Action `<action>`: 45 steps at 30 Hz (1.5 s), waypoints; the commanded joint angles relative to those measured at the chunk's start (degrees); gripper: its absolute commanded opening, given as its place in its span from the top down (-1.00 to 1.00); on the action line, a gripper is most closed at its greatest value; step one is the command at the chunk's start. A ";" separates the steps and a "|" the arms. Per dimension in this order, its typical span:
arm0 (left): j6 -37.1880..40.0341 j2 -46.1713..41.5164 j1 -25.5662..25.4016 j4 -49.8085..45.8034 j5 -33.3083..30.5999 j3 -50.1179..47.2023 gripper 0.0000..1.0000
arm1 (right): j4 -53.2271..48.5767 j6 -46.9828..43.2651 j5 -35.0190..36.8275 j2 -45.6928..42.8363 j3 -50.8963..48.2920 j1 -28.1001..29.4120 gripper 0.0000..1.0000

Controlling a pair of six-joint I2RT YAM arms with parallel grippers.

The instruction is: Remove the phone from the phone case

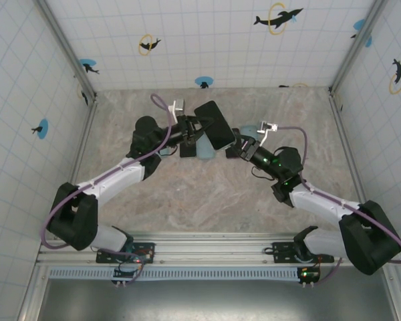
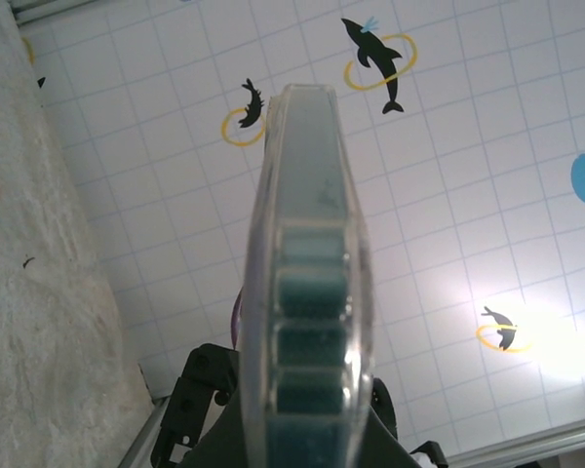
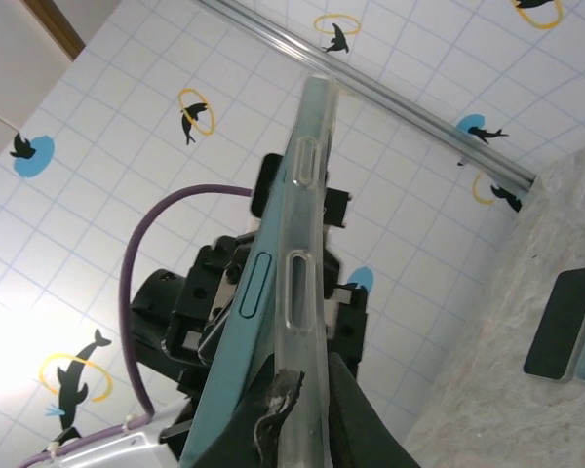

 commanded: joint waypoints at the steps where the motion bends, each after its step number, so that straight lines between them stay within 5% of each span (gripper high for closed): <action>1: -0.60 1.27 -0.50 0.90 -3.26 -0.29 0.35 | 8.71 1.46 -1.75 0.25 -0.93 1.40 0.84; 7: -1.22 2.19 -0.46 1.43 -2.15 0.47 0.24 | 10.80 4.21 0.00 0.73 -2.54 0.92 0.90; 11: 0.74 2.05 -0.51 -1.88 -2.23 1.15 -0.12 | 12.12 5.55 3.42 0.84 -3.46 0.61 0.90; 21: 2.60 -2.78 -2.25 -11.43 -9.69 -2.75 -0.26 | 14.15 4.75 15.46 2.53 -2.97 -0.05 0.91; 32: -4.74 -10.19 -12.12 -18.95 -29.01 -6.39 -0.22 | 19.04 0.99 32.09 6.45 -3.33 3.06 0.94; 45: -11.92 -5.69 -16.54 -12.82 -31.03 -2.05 0.01 | 18.56 -4.08 35.65 7.50 -3.13 5.61 0.95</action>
